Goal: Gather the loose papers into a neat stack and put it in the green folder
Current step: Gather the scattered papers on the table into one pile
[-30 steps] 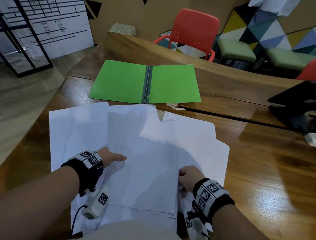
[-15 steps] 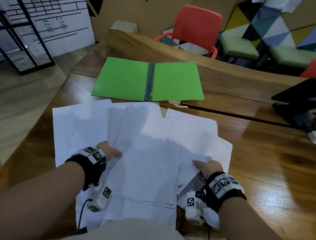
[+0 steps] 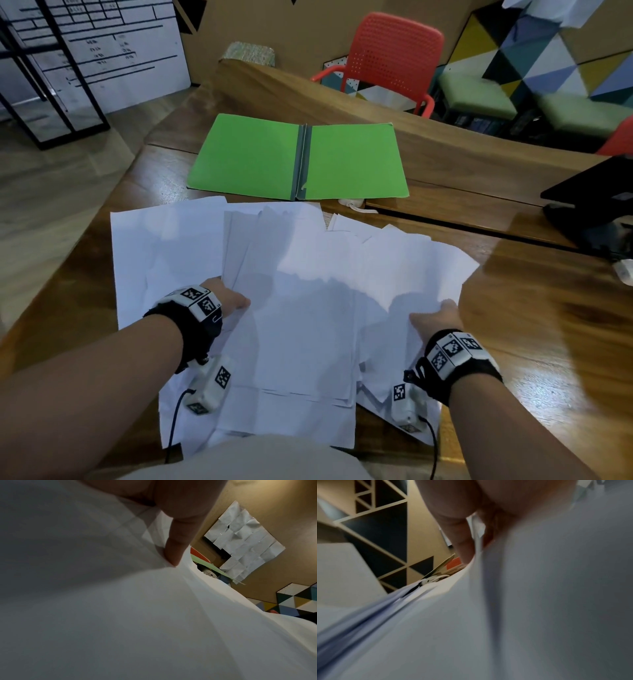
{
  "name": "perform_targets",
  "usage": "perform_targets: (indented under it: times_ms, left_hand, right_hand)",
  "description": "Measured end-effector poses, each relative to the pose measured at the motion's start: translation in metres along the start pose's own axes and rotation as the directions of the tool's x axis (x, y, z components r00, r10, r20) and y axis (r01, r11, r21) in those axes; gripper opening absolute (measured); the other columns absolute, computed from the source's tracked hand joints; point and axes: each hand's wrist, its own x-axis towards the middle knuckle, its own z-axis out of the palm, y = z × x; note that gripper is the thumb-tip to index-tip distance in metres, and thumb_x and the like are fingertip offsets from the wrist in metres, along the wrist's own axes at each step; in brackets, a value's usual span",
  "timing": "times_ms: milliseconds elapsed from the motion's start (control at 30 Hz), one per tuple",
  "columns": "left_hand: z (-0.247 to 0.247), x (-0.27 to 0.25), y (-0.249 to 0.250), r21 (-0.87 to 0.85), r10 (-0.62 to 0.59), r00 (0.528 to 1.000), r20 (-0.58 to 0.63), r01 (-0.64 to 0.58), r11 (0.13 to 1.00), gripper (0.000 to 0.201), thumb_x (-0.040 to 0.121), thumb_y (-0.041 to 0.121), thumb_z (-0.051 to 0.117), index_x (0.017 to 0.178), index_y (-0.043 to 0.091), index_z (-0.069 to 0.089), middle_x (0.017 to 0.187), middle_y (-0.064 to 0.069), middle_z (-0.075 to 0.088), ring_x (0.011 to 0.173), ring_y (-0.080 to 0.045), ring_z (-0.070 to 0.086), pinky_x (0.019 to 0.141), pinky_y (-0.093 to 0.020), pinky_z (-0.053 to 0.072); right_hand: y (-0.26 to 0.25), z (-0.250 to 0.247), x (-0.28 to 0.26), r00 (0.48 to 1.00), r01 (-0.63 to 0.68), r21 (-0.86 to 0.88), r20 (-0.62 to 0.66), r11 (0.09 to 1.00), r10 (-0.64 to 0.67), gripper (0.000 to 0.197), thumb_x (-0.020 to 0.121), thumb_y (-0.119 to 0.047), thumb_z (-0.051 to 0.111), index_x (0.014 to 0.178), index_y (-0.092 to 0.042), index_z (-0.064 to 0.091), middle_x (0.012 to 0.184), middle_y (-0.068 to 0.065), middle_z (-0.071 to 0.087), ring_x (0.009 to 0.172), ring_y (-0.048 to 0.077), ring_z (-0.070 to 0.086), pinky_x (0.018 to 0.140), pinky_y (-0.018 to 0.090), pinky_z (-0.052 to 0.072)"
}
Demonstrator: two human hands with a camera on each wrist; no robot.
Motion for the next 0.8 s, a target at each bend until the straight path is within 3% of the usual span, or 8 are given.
perform_targets:
  times_ms: [133, 200, 300, 400, 500, 633, 733, 800]
  left_hand:
    - [-0.001, 0.0, -0.002, -0.003, 0.001, 1.0, -0.008, -0.001, 1.0, 0.059, 0.076, 0.023, 0.071, 0.125, -0.002, 0.05, 0.126, -0.02, 0.058, 0.112, -0.035, 0.056, 0.089, -0.034, 0.046]
    - [-0.001, 0.0, -0.003, -0.008, 0.001, 1.0, -0.008, -0.001, 1.0, 0.058, 0.075, 0.023, 0.071, 0.124, -0.001, 0.051, 0.125, -0.02, 0.058, 0.112, -0.035, 0.056, 0.089, -0.034, 0.046]
    - [-0.001, -0.001, -0.003, -0.001, 0.004, 1.0, 0.0, -0.004, 1.0, 0.059, 0.076, 0.024, 0.071, 0.125, 0.0, 0.05, 0.126, -0.019, 0.058, 0.112, -0.035, 0.056, 0.089, -0.034, 0.046]
    - [0.0, -0.003, -0.003, 0.006, 0.007, 1.0, -0.004, -0.007, 1.0, 0.058, 0.076, 0.023, 0.071, 0.125, 0.0, 0.05, 0.125, -0.019, 0.058, 0.112, -0.035, 0.056, 0.088, -0.033, 0.046]
    - [-0.001, -0.005, -0.002, 0.033, 0.006, 1.0, -0.002, -0.006, 0.999, 0.058, 0.076, 0.024, 0.07, 0.125, 0.0, 0.05, 0.125, -0.018, 0.058, 0.111, -0.035, 0.056, 0.087, -0.033, 0.046]
    - [-0.002, -0.006, -0.001, 0.059, -0.009, 1.0, -0.002, 0.009, 0.998, 0.058, 0.075, 0.025, 0.069, 0.124, 0.001, 0.051, 0.12, -0.018, 0.06, 0.108, -0.035, 0.058, 0.086, -0.033, 0.048]
    - [-0.001, -0.008, 0.001, 0.109, -0.017, 1.0, -0.014, 0.018, 0.994, 0.047, 0.076, 0.024, 0.066, 0.117, 0.002, 0.056, 0.106, -0.016, 0.062, 0.098, -0.033, 0.06, 0.077, -0.03, 0.049]
    - [0.0, -0.005, 0.0, 0.031, -0.03, 0.999, 0.011, 0.03, 0.999, 0.052, 0.076, 0.021, 0.069, 0.121, 0.001, 0.055, 0.117, -0.019, 0.061, 0.104, -0.034, 0.059, 0.085, -0.034, 0.049]
  right_hand:
    - [0.013, -0.012, 0.002, 0.99, -0.044, 0.187, -0.126, 0.981, 0.068, 0.068, 0.079, -0.013, 0.066, 0.137, -0.001, 0.032, 0.121, 0.021, 0.054, 0.108, 0.038, 0.057, 0.086, 0.04, 0.048]
    - [0.018, -0.012, 0.0, 0.992, -0.125, 0.151, 0.003, 0.981, 0.126, 0.077, 0.076, -0.024, 0.072, 0.138, 0.004, 0.035, 0.134, 0.024, 0.05, 0.117, 0.041, 0.053, 0.095, 0.043, 0.046]
    - [0.018, -0.009, -0.009, 0.98, -0.177, 0.024, 0.095, 0.984, 0.174, 0.069, 0.074, -0.026, 0.073, 0.129, 0.008, 0.048, 0.124, 0.024, 0.058, 0.111, 0.04, 0.058, 0.093, 0.041, 0.048]
    - [0.011, -0.025, -0.011, 0.994, -0.101, -0.075, -0.045, 0.992, 0.097, 0.043, 0.089, -0.023, 0.055, 0.113, 0.013, 0.056, 0.097, 0.026, 0.065, 0.094, 0.038, 0.062, 0.077, 0.038, 0.048]
    - [-0.008, -0.062, -0.024, 0.977, -0.008, -0.029, -0.212, 1.0, 0.002, 0.031, 0.09, -0.017, 0.05, 0.096, 0.013, 0.055, 0.106, 0.034, 0.061, 0.096, 0.042, 0.06, 0.076, 0.039, 0.044]
    - [-0.037, -0.104, -0.045, 0.894, 0.212, 0.199, -0.435, 0.957, -0.108, 0.038, 0.089, -0.016, 0.057, 0.118, 0.008, 0.055, 0.123, 0.028, 0.058, 0.114, 0.041, 0.056, 0.088, 0.04, 0.046]
    - [-0.05, -0.107, -0.054, 0.914, 0.274, 0.354, -0.386, 0.894, -0.128, 0.039, 0.088, -0.017, 0.059, 0.119, 0.006, 0.055, 0.125, 0.025, 0.059, 0.115, 0.038, 0.057, 0.063, 0.014, 0.048]
    - [-0.051, -0.086, -0.054, 0.946, 0.245, 0.24, -0.27, 0.939, -0.178, 0.025, 0.088, -0.014, 0.058, 0.102, 0.005, 0.061, 0.121, 0.024, 0.061, 0.112, 0.038, 0.058, 0.069, 0.023, 0.048]
